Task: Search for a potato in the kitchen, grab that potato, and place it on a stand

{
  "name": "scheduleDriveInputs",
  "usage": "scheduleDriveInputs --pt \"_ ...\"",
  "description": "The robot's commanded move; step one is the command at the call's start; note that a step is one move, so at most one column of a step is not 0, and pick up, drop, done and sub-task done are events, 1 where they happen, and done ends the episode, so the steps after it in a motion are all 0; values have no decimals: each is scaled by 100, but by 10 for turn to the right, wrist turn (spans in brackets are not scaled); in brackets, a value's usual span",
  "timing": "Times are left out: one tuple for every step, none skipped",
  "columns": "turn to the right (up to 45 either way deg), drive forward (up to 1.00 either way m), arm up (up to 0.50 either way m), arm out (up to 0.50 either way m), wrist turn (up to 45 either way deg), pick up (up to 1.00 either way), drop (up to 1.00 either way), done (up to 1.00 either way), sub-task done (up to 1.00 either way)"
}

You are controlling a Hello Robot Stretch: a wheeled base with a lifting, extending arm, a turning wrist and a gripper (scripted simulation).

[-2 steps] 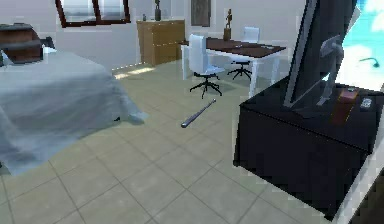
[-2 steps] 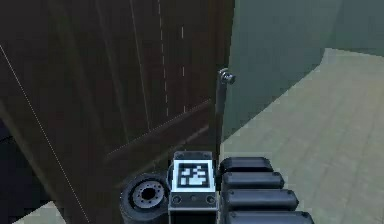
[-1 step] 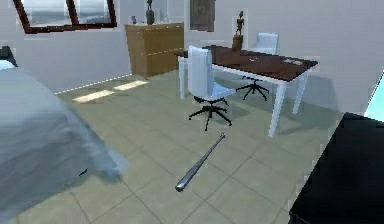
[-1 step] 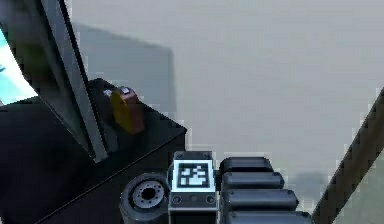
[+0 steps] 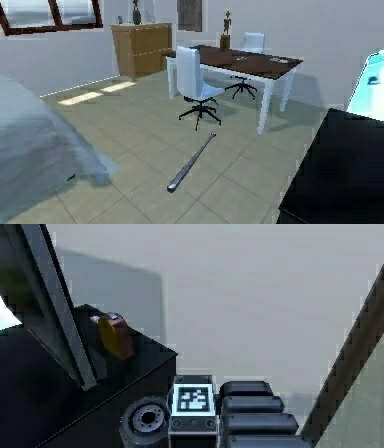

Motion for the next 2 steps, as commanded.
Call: scheduleDriveInputs --pt "0 75 0 0 0 0 0 0 0" --pt "360 0 0 0 0 0 0 0 0"
